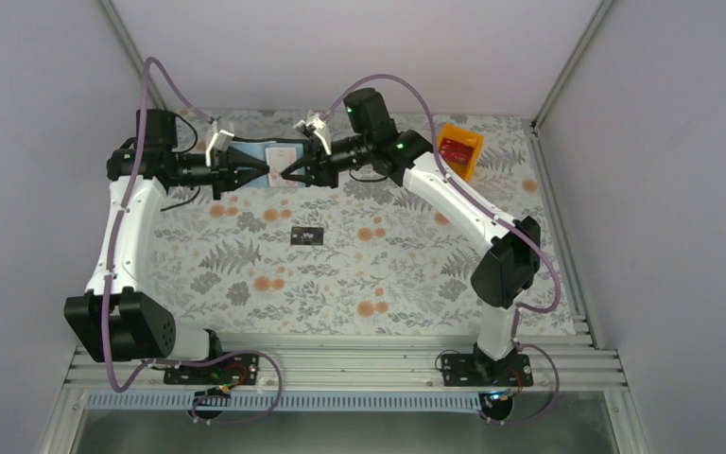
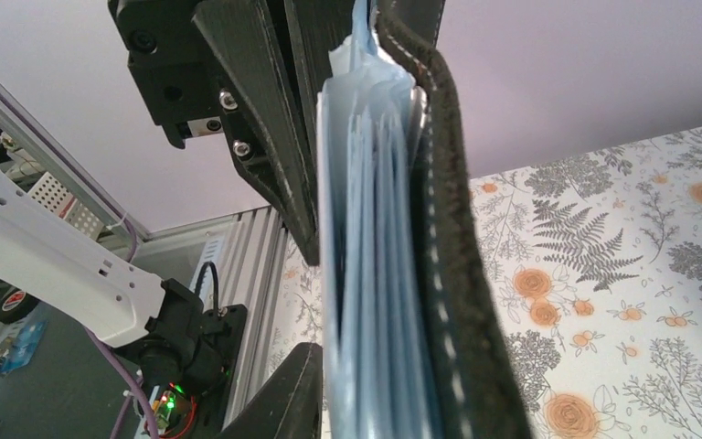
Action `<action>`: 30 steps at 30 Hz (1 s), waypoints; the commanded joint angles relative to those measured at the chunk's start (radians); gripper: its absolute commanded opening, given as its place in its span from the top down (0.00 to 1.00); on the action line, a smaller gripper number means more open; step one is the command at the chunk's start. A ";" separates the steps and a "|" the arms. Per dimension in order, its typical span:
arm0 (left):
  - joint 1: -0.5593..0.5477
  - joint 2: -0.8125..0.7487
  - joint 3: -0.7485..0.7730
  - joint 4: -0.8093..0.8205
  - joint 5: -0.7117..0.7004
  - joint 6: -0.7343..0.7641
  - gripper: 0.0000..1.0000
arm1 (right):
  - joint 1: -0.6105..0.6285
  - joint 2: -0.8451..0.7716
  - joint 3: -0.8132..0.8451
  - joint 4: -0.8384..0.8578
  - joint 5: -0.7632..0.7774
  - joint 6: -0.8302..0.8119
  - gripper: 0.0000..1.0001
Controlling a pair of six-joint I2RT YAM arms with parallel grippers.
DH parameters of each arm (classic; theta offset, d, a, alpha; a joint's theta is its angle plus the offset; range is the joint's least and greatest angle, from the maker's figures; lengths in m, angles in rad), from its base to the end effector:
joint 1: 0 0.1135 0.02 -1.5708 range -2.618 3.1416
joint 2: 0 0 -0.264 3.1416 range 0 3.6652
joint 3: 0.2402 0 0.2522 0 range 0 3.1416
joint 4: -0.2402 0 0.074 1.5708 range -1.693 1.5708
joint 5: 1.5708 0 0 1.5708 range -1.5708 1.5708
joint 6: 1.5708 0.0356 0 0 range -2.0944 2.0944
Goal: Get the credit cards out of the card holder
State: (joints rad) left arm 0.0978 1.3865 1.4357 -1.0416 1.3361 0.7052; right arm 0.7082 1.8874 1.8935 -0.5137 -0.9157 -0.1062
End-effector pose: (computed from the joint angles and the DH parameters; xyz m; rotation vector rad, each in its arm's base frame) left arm 0.2605 -0.0092 0.3761 0.9784 1.6535 -1.1411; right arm 0.3085 0.3014 0.3794 -1.3448 1.6318 1.3099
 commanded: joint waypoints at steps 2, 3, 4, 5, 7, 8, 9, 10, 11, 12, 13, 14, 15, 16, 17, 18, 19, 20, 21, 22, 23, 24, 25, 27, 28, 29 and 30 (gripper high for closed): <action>0.027 -0.008 0.005 0.042 -0.016 -0.016 0.98 | -0.026 -0.055 0.010 -0.039 -0.014 -0.060 0.79; 0.031 -0.008 0.004 0.043 -0.020 -0.017 0.98 | -0.029 -0.055 0.009 -0.042 -0.018 -0.060 0.79; 0.034 -0.008 0.004 0.044 -0.024 -0.016 0.97 | -0.032 -0.057 0.007 -0.042 -0.023 -0.061 0.79; 0.036 -0.009 0.000 0.046 -0.029 -0.013 0.98 | -0.033 -0.058 0.006 -0.041 -0.027 -0.060 0.79; 0.037 -0.012 -0.014 0.061 -0.061 -0.015 0.98 | -0.035 -0.059 -0.002 -0.030 -0.031 -0.057 0.80; 0.037 -0.015 -0.021 0.072 -0.083 -0.027 0.98 | -0.035 -0.058 -0.002 -0.029 -0.032 -0.056 0.80; 0.038 -0.016 -0.028 0.082 -0.100 -0.036 0.98 | -0.036 -0.056 -0.001 -0.031 -0.033 -0.056 0.81; 0.038 -0.019 -0.035 0.091 -0.108 -0.044 0.98 | -0.036 -0.055 -0.001 -0.030 -0.036 -0.055 0.82; 0.038 -0.022 -0.038 0.095 -0.105 -0.046 0.98 | -0.036 -0.054 0.000 -0.027 -0.046 -0.054 0.84; 0.038 -0.021 -0.039 0.096 -0.097 -0.048 0.98 | -0.036 -0.051 0.002 -0.025 -0.058 -0.054 0.87; 0.037 -0.020 -0.041 0.098 -0.086 -0.049 0.98 | -0.037 -0.048 0.004 -0.025 -0.068 -0.052 0.90; 0.037 -0.020 -0.044 0.099 -0.073 -0.049 0.98 | -0.036 -0.045 0.008 -0.028 -0.076 -0.053 0.92; 0.036 -0.020 -0.049 0.103 -0.062 -0.050 0.98 | -0.036 -0.044 0.010 -0.032 -0.083 -0.054 0.95; 0.034 -0.020 -0.056 0.111 -0.050 -0.057 0.98 | -0.036 -0.045 0.009 -0.033 -0.090 -0.056 0.96; 0.034 -0.020 -0.064 0.118 -0.040 -0.060 0.98 | -0.036 -0.047 0.005 -0.028 -0.099 -0.057 0.96; 0.034 -0.020 -0.067 0.120 -0.031 -0.062 0.96 | -0.036 -0.051 0.000 -0.021 -0.109 -0.057 0.96; 0.033 -0.018 -0.069 0.123 -0.020 -0.062 0.88 | -0.036 -0.054 -0.006 -0.014 -0.118 -0.056 0.96; 0.030 -0.018 -0.068 0.121 -0.008 -0.060 0.80 | -0.036 -0.055 -0.010 -0.009 -0.129 -0.056 0.96; 0.029 -0.017 -0.067 0.116 0.007 -0.053 0.74 | -0.036 -0.057 -0.012 -0.006 -0.138 -0.056 0.96; 0.024 -0.017 -0.065 0.107 0.022 -0.042 0.71 | -0.036 -0.059 -0.013 -0.005 -0.148 -0.058 0.96; 0.019 -0.015 -0.062 0.101 0.034 -0.035 0.69 | -0.036 -0.058 -0.011 -0.004 -0.158 -0.060 0.96; 0.012 -0.014 -0.061 0.099 0.035 -0.033 0.68 | -0.035 -0.058 -0.011 -0.003 -0.167 -0.062 0.96; 0.007 -0.011 -0.059 0.097 0.034 -0.032 0.68 | -0.035 -0.057 -0.009 -0.004 -0.174 -0.066 0.96; 0.001 -0.006 -0.052 0.092 0.036 -0.028 0.69 | -0.035 -0.057 -0.008 -0.008 -0.181 -0.072 0.96; 0.000 -0.002 -0.049 0.087 0.038 -0.023 0.71 | -0.035 -0.057 -0.009 -0.007 -0.182 -0.073 0.96; -0.003 -0.002 -0.046 0.081 0.040 -0.018 0.74 | -0.035 -0.058 -0.010 -0.008 -0.182 -0.073 0.96; -0.004 -0.001 -0.043 0.076 0.041 -0.013 0.81 | -0.035 -0.058 -0.011 -0.008 -0.178 -0.075 0.96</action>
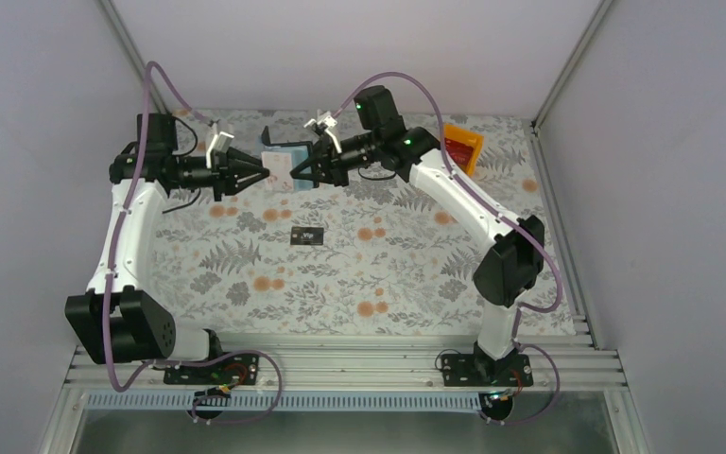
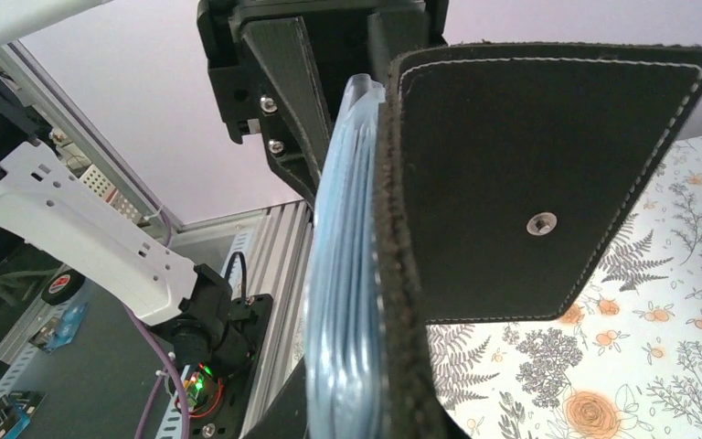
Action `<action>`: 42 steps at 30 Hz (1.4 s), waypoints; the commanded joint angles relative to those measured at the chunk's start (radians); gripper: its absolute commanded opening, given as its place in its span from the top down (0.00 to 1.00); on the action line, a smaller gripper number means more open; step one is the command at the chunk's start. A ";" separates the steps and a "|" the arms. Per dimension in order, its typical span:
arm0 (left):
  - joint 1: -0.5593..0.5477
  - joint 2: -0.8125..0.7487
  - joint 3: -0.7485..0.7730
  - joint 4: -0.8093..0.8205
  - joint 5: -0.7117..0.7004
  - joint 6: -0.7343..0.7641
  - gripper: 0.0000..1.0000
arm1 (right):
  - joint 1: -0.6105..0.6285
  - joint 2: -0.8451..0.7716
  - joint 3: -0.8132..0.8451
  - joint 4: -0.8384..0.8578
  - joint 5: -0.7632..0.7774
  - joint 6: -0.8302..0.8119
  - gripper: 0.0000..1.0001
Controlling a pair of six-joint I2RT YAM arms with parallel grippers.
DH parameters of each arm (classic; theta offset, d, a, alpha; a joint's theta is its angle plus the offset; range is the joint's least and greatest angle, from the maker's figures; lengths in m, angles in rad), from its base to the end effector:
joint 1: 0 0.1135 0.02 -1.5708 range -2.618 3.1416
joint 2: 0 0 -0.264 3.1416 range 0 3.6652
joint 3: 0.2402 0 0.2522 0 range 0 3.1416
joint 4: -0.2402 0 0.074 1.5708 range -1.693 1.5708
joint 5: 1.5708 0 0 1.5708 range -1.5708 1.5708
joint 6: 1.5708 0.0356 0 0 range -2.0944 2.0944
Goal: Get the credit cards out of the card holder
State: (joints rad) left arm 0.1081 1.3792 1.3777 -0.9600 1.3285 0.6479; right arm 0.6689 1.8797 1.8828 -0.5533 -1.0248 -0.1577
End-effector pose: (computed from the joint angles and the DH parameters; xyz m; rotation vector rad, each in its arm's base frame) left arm 0.2642 -0.0061 0.3646 0.9416 1.6782 -1.1428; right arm 0.3137 0.2867 0.3774 -1.3904 1.5906 1.3819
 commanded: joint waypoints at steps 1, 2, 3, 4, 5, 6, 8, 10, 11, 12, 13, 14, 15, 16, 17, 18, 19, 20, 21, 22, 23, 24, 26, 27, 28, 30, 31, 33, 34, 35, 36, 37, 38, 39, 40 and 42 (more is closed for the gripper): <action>-0.015 0.007 0.018 -0.016 0.051 0.057 0.91 | 0.005 -0.050 0.000 0.030 -0.062 -0.024 0.96; -0.015 0.009 0.024 -0.040 0.056 0.080 0.97 | 0.005 -0.051 -0.001 0.027 -0.054 -0.027 0.96; -0.013 0.010 0.036 -0.077 0.061 0.122 0.97 | 0.003 -0.052 -0.001 0.023 -0.043 -0.032 0.96; -0.008 0.010 0.046 -0.117 0.074 0.171 0.98 | 0.000 -0.056 -0.005 0.020 -0.037 -0.038 0.96; 0.004 0.006 0.054 -0.153 0.091 0.215 0.98 | -0.003 -0.061 -0.014 0.022 -0.032 -0.041 0.96; 0.013 0.001 0.057 -0.180 0.108 0.251 0.98 | -0.010 -0.068 -0.024 0.033 -0.023 -0.041 0.96; 0.030 -0.003 0.059 -0.194 0.124 0.266 0.98 | -0.029 -0.077 -0.043 0.050 -0.012 -0.027 0.96; 0.045 -0.007 0.055 -0.179 0.129 0.249 0.98 | -0.055 -0.082 -0.052 0.061 -0.004 -0.002 0.96; 0.053 -0.009 0.050 -0.163 0.133 0.230 0.98 | -0.074 -0.086 -0.059 0.068 0.008 0.011 0.96; 0.063 -0.010 0.047 -0.152 0.137 0.218 0.98 | -0.089 -0.090 -0.070 0.078 0.018 0.025 0.96; 0.072 -0.011 0.042 -0.144 0.145 0.208 0.98 | -0.104 -0.094 -0.081 0.087 0.024 0.037 0.96; 0.081 -0.012 0.039 -0.139 0.150 0.200 0.97 | -0.117 -0.099 -0.094 0.096 0.028 0.050 0.96; 0.088 -0.015 0.036 -0.132 0.155 0.194 0.98 | -0.132 -0.105 -0.109 0.106 0.030 0.061 0.96; 0.093 -0.017 0.032 -0.124 0.158 0.185 0.98 | -0.145 -0.111 -0.121 0.114 0.031 0.070 0.96; 0.097 -0.020 0.027 -0.113 0.158 0.173 0.98 | -0.155 -0.116 -0.131 0.120 0.033 0.079 0.96; 0.101 -0.020 0.021 -0.103 0.158 0.161 0.98 | -0.166 -0.122 -0.140 0.125 0.036 0.082 0.96; 0.103 -0.022 0.017 -0.093 0.157 0.152 0.98 | -0.174 -0.127 -0.147 0.128 0.037 0.084 0.96; 0.105 -0.020 0.013 -0.085 0.155 0.144 0.98 | -0.181 -0.132 -0.154 0.131 0.035 0.087 0.96; 0.106 -0.020 0.009 -0.077 0.153 0.136 0.97 | -0.185 -0.137 -0.158 0.133 0.035 0.086 0.96; 0.107 -0.021 0.004 -0.064 0.149 0.122 0.98 | -0.188 -0.140 -0.161 0.133 0.037 0.086 0.96; 0.107 -0.022 -0.003 -0.043 0.145 0.096 0.98 | -0.193 -0.144 -0.162 0.134 0.041 0.089 0.96; 0.107 -0.023 -0.009 -0.012 0.140 0.055 0.98 | -0.195 -0.145 -0.161 0.137 0.052 0.096 0.96; 0.107 -0.026 -0.053 0.122 0.105 -0.107 0.98 | -0.206 -0.147 -0.159 0.151 0.088 0.134 0.96; 0.107 -0.028 -0.083 0.211 0.063 -0.264 0.98 | -0.213 -0.147 -0.159 0.161 0.104 0.165 0.96; 0.107 -0.028 -0.110 0.305 -0.010 -0.379 0.98 | -0.221 -0.146 -0.159 0.173 0.122 0.194 0.96; 0.106 -0.016 -0.140 0.416 -0.166 -0.509 0.98 | -0.235 -0.143 -0.156 0.190 0.165 0.254 0.96; 0.105 -0.002 -0.133 0.409 -0.204 -0.517 0.98 | -0.240 -0.136 -0.147 0.184 0.193 0.273 0.96; 0.105 0.040 -0.112 0.385 -0.212 -0.530 0.98 | -0.248 -0.125 -0.115 0.150 0.264 0.298 0.96; 0.105 0.065 -0.102 0.377 -0.202 -0.535 0.98 | -0.249 -0.120 -0.106 0.134 0.297 0.306 0.96; 0.103 0.079 -0.095 0.374 -0.194 -0.540 0.98 | -0.251 -0.115 -0.098 0.118 0.313 0.308 0.96; 0.104 0.087 -0.095 0.374 -0.199 -0.543 0.98 | -0.252 -0.110 -0.090 0.105 0.323 0.311 0.96; 0.102 0.094 -0.097 0.375 -0.216 -0.547 0.98 | -0.252 -0.105 -0.082 0.090 0.334 0.314 0.96; 0.101 0.099 -0.103 0.377 -0.240 -0.553 0.98 | -0.252 -0.103 -0.079 0.075 0.345 0.318 0.96; 0.099 0.102 -0.115 0.383 -0.258 -0.561 0.98 | -0.252 -0.104 -0.080 0.069 0.358 0.323 0.96; 0.099 0.101 -0.137 0.399 -0.275 -0.581 0.98 | -0.252 -0.108 -0.082 0.065 0.370 0.328 0.96; 0.098 0.097 -0.210 0.461 -0.277 -0.647 0.98 | -0.252 -0.123 -0.090 0.065 0.387 0.328 0.96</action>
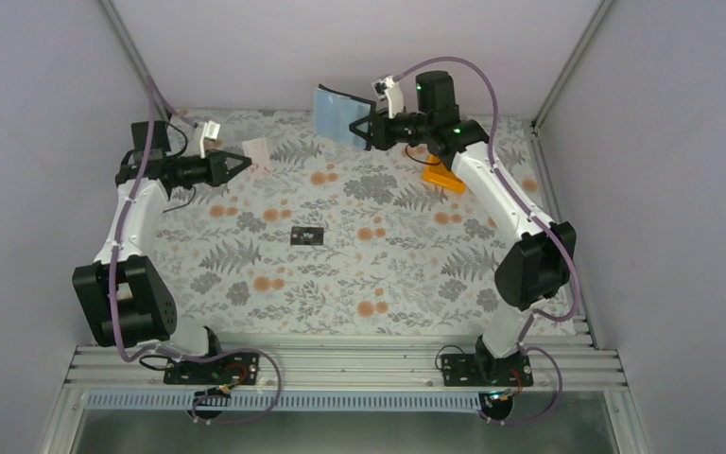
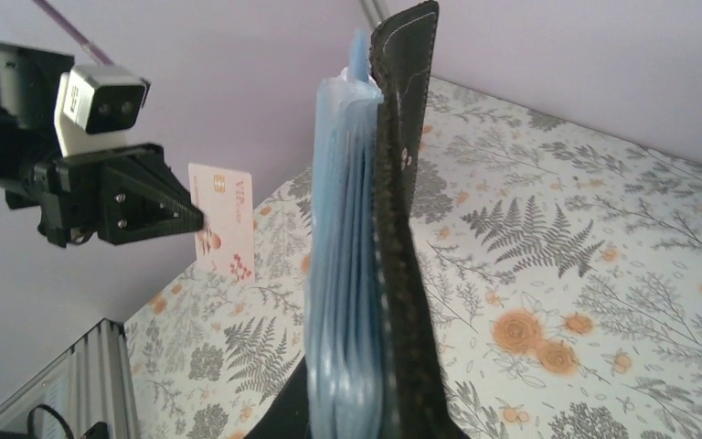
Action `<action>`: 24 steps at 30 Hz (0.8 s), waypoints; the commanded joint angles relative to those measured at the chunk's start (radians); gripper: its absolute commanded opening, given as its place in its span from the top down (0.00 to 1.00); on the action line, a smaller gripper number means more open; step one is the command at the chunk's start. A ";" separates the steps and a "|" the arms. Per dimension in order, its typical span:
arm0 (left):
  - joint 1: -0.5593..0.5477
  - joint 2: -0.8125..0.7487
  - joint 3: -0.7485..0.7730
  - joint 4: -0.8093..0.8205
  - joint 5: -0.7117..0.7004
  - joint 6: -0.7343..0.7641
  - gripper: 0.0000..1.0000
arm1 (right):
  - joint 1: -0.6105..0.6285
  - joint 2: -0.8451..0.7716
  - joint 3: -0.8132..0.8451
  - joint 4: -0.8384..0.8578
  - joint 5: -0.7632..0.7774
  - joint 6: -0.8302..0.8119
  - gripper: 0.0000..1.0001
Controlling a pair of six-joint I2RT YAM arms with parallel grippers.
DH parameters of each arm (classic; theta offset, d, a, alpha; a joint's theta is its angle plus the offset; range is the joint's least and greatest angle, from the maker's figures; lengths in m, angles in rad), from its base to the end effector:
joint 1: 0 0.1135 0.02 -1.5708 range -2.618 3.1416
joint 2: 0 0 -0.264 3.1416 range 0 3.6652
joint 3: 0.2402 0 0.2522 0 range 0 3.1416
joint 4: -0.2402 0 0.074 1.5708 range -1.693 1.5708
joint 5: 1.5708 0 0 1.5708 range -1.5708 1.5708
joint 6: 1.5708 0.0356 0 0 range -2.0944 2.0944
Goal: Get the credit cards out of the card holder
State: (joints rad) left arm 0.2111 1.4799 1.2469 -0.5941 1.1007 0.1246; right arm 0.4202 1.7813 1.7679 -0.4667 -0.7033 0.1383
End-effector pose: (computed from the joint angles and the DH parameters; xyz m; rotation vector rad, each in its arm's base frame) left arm 0.3090 0.0338 0.3119 0.3959 2.0404 -1.0911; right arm 0.3655 0.1885 0.3817 -0.7372 1.9587 1.0621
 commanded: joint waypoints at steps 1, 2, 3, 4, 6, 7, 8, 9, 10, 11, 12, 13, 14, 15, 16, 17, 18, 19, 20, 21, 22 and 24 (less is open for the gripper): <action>-0.009 -0.004 -0.106 0.131 -0.048 -0.173 0.98 | -0.003 -0.031 0.022 -0.019 0.069 0.032 0.96; -0.014 0.000 -0.125 0.162 -0.049 -0.201 0.98 | -0.003 -0.036 0.020 -0.020 0.073 0.035 0.96; -0.024 0.008 -0.135 0.172 -0.055 -0.219 0.98 | -0.003 -0.039 0.019 -0.018 0.071 0.035 0.96; -0.038 0.017 -0.136 0.172 -0.066 -0.227 0.98 | -0.003 -0.040 0.020 -0.018 0.072 0.036 0.96; -0.077 0.038 -0.128 0.163 -0.082 -0.221 0.98 | -0.003 -0.043 0.019 -0.020 0.080 0.037 0.96; -0.100 0.044 -0.126 0.164 -0.086 -0.219 0.98 | -0.003 -0.044 0.019 -0.023 0.086 0.037 0.96; -0.122 0.047 -0.127 0.166 -0.087 -0.217 0.97 | -0.003 -0.045 0.018 -0.026 0.093 0.036 0.96; -0.144 0.051 -0.126 0.167 -0.088 -0.214 0.98 | -0.003 -0.046 0.019 -0.032 0.099 0.033 0.96; -0.165 0.055 -0.124 0.165 -0.087 -0.204 0.97 | -0.003 -0.047 0.019 -0.035 0.109 0.032 0.96; -0.188 0.059 -0.121 0.157 -0.088 -0.189 0.98 | -0.003 -0.050 0.019 -0.040 0.120 0.031 0.96; -0.208 0.063 -0.119 0.147 -0.095 -0.169 0.98 | -0.003 -0.055 0.019 -0.044 0.134 0.031 0.96; -0.229 0.062 -0.119 0.138 -0.108 -0.150 0.97 | -0.003 -0.059 0.017 -0.048 0.151 0.032 0.96; -0.251 0.061 -0.123 0.135 -0.122 -0.133 0.98 | -0.003 -0.065 0.012 -0.050 0.167 0.032 0.96; -0.268 0.058 -0.130 0.134 -0.123 -0.121 0.98 | -0.003 -0.074 0.006 -0.047 0.180 0.032 0.96; -0.294 0.055 -0.137 0.131 -0.121 -0.100 0.98 | -0.003 -0.082 -0.002 -0.043 0.188 0.032 0.96; -0.315 0.053 -0.139 0.123 -0.120 -0.078 0.98 | -0.003 -0.090 -0.010 -0.040 0.194 0.032 0.96; -0.339 0.054 -0.136 0.109 -0.126 -0.049 0.98 | -0.003 -0.095 -0.015 -0.038 0.198 0.031 0.96; -0.367 0.055 -0.130 0.087 -0.140 -0.014 0.98 | -0.004 -0.099 -0.017 -0.040 0.199 0.027 0.96; -0.400 0.058 -0.120 0.060 -0.167 0.028 0.98 | -0.004 -0.101 -0.016 -0.044 0.201 0.025 0.96; -0.435 0.061 -0.108 0.025 -0.199 0.070 0.98 | -0.004 -0.103 -0.013 -0.049 0.205 0.023 0.96; -0.473 0.066 -0.098 0.001 -0.232 0.105 0.98 | -0.004 -0.105 -0.011 -0.052 0.211 0.020 0.96; -0.534 0.073 -0.088 -0.027 -0.259 0.151 0.98 | -0.004 -0.111 -0.009 -0.060 0.233 0.016 0.96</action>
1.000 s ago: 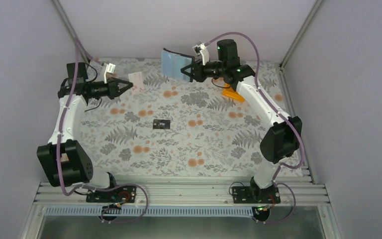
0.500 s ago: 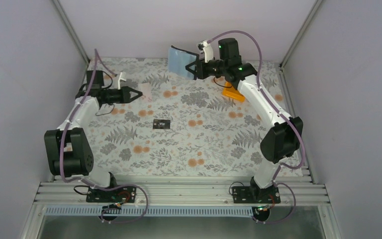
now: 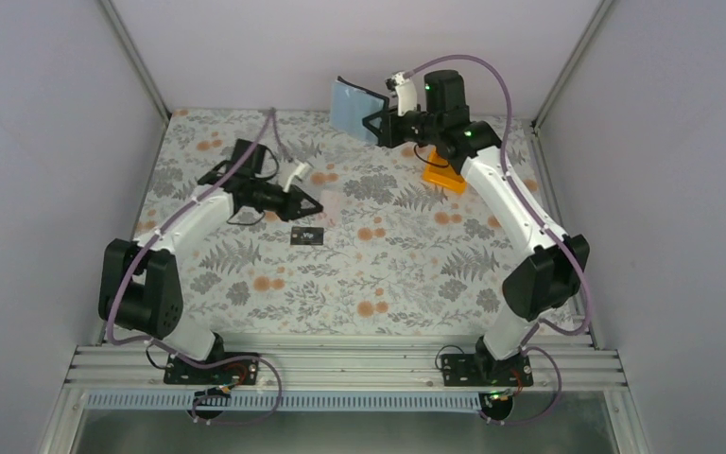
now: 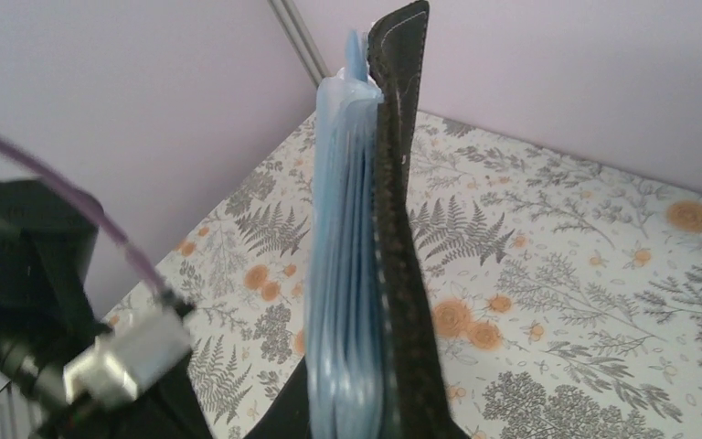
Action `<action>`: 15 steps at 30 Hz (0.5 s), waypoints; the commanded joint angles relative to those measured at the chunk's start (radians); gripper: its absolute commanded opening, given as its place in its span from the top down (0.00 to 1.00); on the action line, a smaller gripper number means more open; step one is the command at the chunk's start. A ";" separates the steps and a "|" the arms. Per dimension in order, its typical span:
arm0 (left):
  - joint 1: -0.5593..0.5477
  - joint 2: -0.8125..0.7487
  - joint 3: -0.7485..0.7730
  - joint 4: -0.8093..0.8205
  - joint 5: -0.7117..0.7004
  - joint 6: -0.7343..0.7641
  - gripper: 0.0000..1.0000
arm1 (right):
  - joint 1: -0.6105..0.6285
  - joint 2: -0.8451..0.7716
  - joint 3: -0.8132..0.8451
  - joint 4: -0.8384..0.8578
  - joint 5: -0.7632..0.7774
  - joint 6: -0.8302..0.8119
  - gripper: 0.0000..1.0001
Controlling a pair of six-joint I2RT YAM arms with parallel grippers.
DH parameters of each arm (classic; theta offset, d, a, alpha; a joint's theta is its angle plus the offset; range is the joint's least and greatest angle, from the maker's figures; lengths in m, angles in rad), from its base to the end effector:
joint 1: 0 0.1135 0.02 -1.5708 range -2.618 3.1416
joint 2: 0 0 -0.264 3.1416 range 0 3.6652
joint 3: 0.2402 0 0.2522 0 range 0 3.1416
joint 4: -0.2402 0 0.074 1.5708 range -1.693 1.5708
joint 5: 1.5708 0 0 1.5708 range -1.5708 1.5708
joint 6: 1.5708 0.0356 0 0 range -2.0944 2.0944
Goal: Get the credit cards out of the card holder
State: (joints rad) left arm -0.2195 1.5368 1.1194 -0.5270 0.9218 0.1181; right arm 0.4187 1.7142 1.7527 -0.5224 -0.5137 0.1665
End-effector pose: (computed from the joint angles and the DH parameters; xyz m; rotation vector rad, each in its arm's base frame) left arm 0.3015 -0.0963 0.2555 0.7559 2.2195 -1.1861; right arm 0.3521 0.1758 0.3953 -0.5886 2.0207 0.8850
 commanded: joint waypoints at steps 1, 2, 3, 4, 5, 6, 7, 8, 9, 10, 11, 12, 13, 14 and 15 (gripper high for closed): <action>-0.122 0.020 0.043 -0.097 -0.071 0.163 0.98 | -0.004 -0.044 0.004 -0.005 0.057 -0.012 0.96; -0.132 0.024 0.042 -0.093 -0.054 0.160 0.98 | -0.005 -0.044 -0.001 -0.005 0.070 -0.012 0.96; -0.139 0.032 0.042 -0.090 -0.040 0.157 0.98 | -0.005 -0.043 -0.005 -0.005 0.078 -0.010 0.96; -0.146 0.044 0.046 -0.098 -0.040 0.164 0.98 | -0.007 -0.067 -0.008 -0.005 0.078 -0.014 0.96; -0.159 0.064 0.057 -0.116 -0.057 0.179 0.98 | -0.007 -0.075 -0.009 -0.009 0.082 -0.019 0.96; -0.178 0.084 0.074 -0.139 -0.095 0.203 0.98 | -0.008 -0.077 -0.011 -0.014 0.085 -0.023 0.96; -0.202 0.105 0.094 -0.165 -0.142 0.226 0.98 | -0.008 -0.079 -0.013 -0.016 0.092 -0.024 0.96; -0.228 0.128 0.116 -0.189 -0.209 0.250 0.98 | -0.008 -0.082 -0.015 -0.020 0.099 -0.027 0.96; -0.262 0.148 0.143 -0.207 -0.252 0.263 0.98 | -0.008 -0.085 -0.016 -0.025 0.111 -0.030 0.96; -0.289 0.162 0.158 -0.220 -0.292 0.274 0.98 | -0.008 -0.088 -0.015 -0.030 0.124 -0.032 0.96; -0.314 0.171 0.174 -0.232 -0.333 0.284 0.98 | -0.009 -0.091 -0.015 -0.037 0.140 -0.034 0.96; -0.338 0.181 0.185 -0.236 -0.372 0.294 0.98 | -0.010 -0.095 -0.015 -0.042 0.160 -0.034 0.96; -0.360 0.190 0.196 -0.245 -0.418 0.307 0.98 | -0.012 -0.100 -0.015 -0.048 0.177 -0.034 0.96; -0.379 0.203 0.213 -0.260 -0.462 0.322 0.98 | -0.014 -0.105 -0.015 -0.052 0.193 -0.034 0.96; -0.396 0.222 0.233 -0.275 -0.522 0.338 0.98 | -0.016 -0.109 -0.014 -0.057 0.208 -0.035 0.96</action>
State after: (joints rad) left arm -0.5495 1.7260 1.2823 -0.7227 0.6235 0.3630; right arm 0.4156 1.6573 1.7401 -0.5690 -0.3859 0.1474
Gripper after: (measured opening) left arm 0.025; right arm 0.109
